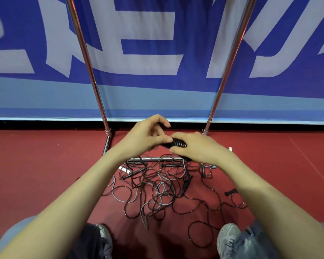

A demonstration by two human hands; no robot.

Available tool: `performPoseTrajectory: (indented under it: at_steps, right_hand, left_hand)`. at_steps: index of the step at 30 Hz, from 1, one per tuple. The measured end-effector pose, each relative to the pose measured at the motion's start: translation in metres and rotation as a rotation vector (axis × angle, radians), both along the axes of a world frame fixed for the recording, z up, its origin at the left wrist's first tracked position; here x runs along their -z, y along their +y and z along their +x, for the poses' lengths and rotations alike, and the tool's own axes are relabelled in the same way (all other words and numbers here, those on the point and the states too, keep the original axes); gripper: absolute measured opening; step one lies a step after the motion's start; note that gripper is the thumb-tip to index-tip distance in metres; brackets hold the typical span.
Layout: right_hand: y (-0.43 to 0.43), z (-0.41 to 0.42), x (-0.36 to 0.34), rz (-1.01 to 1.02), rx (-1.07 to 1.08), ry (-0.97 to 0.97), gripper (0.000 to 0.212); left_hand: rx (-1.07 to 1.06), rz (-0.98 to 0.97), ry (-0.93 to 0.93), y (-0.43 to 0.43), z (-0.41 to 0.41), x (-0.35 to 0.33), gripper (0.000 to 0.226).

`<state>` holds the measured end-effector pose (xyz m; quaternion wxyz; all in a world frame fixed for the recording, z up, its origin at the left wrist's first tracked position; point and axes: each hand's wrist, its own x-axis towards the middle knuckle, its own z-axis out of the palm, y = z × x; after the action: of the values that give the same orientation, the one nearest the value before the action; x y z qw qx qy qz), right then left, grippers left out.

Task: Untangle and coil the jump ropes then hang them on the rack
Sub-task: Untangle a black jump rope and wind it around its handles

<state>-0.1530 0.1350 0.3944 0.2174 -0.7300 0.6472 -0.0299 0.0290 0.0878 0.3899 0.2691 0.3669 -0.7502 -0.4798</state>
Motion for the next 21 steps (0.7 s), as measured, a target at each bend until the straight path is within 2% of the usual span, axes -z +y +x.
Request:
performPoseTrajectory:
  at_steps: [4, 9, 13, 15, 18, 21]
  right_hand:
    - [-0.004, -0.004, 0.003, -0.346, 0.102, 0.064, 0.039]
    - [-0.007, -0.016, -0.006, -0.502, 0.228, -0.116, 0.039]
    - [-0.007, -0.027, -0.012, -0.485, 0.288, -0.217, 0.034]
    - [-0.006, -0.027, -0.012, -0.454, 0.305, -0.391, 0.027]
    - [-0.005, -0.023, -0.017, -0.416, 0.309, -0.687, 0.016]
    - [-0.002, -0.022, -0.025, -0.305, 0.245, -0.849, 0.019]
  left_hand:
    - [-0.094, 0.119, 0.134, 0.005, -0.007, 0.003, 0.030]
    - [-0.049, 0.296, 0.055, 0.010, -0.008, 0.005, 0.024]
    - [-0.096, 0.423, 0.272, 0.004, -0.003, 0.006, 0.009]
    - [-0.124, 0.440, 0.364, 0.000, 0.000, 0.006, 0.003]
    - [-0.112, 0.372, 0.368, 0.000, -0.002, 0.007, 0.010]
    - [-0.132, 0.241, 0.293, -0.001, -0.003, 0.010, 0.013]
